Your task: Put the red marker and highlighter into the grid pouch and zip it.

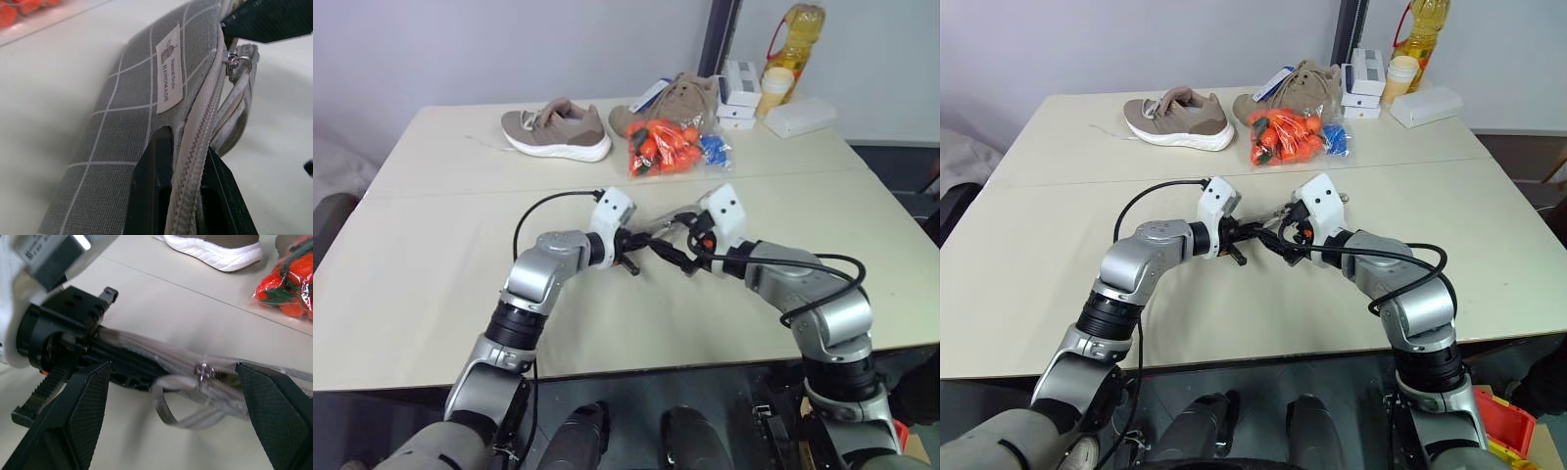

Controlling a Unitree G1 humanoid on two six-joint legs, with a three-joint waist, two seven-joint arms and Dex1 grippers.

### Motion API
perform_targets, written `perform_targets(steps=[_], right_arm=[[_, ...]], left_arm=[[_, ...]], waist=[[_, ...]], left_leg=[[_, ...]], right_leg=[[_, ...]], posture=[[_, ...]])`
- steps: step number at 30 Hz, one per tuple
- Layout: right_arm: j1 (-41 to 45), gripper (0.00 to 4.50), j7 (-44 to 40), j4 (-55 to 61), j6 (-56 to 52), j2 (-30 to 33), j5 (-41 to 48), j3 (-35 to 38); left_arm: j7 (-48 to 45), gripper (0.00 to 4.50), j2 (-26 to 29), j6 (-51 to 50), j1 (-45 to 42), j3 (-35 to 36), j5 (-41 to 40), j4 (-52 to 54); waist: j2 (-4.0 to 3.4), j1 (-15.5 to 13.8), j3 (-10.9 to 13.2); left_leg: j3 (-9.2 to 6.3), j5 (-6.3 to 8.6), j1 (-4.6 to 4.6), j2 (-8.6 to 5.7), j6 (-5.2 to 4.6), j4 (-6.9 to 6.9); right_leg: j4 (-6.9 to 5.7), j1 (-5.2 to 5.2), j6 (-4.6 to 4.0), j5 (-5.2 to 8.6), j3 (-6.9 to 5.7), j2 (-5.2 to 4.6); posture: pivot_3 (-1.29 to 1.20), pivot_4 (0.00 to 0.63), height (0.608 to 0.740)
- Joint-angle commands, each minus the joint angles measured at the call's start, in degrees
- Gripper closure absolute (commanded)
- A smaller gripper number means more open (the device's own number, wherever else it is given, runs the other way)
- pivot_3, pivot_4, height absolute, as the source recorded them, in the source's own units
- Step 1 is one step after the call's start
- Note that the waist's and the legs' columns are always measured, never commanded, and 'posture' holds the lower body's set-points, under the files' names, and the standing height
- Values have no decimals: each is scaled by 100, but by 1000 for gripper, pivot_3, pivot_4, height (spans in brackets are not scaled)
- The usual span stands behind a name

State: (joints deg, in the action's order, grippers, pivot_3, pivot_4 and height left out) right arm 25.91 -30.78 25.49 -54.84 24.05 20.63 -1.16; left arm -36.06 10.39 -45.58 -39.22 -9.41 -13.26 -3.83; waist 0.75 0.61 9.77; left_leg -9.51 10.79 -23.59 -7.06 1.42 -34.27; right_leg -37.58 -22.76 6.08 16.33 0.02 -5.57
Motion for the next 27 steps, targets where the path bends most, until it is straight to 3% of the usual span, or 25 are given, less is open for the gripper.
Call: perform_targets(steps=[1, 8, 13, 19, 22, 27], right_arm=[[-218, 314, -345, 580, 185, 193, 461, 355], [-657, 314, -311, 626, 1, 235, 971, 680], [-409, 314, 701, -142, -85, -553, 812, 742], [-174, 314, 1240, -473, -65, -1185, 904, 773], [-143, 1167, 1307, -480, -114, -1325, 1033, 837], [-109, 3781, 1411, -550, -143, -1247, 1077, 916]], left_arm=[[105, 4500, -20, 181, -51, 198, -103, 178], [185, 4500, -92, 259, -41, 303, -235, 148], [184, 4500, -104, 260, -18, 266, -257, 187], [201, 4500, -104, 285, -18, 248, -254, 158], [228, 4500, -97, 277, 7, 250, -257, 184], [273, 4500, -67, 282, 83, 243, -259, 232]], waist=[[0, -3, 0], [0, 6, 0], [0, 9, 0], [-1, 8, 0], [-1, 4, 0], [-2, 15, -1]], left_leg=[[0, 0, 0, 0, 0, 0], [0, 0, 0, 1, 0, 0], [0, 0, 1, 2, 0, 0], [1, -1, 0, 1, 0, 1], [1, -1, 0, 0, 0, 1], [0, 0, 1, 0, 0, 1]], right_leg=[[0, 1, 0, 0, 0, 0], [1, 1, 0, 0, 0, -1], [0, -1, -1, -1, 1, -1], [0, -2, -1, 0, 3, 0], [0, -2, -1, 0, 3, 1], [0, -2, -1, 0, 3, 2]], posture=[[0, 150, 740], [0, 150, 740], [0, 150, 740], [0, 150, 740], [0, 150, 740], [0, 150, 740]])
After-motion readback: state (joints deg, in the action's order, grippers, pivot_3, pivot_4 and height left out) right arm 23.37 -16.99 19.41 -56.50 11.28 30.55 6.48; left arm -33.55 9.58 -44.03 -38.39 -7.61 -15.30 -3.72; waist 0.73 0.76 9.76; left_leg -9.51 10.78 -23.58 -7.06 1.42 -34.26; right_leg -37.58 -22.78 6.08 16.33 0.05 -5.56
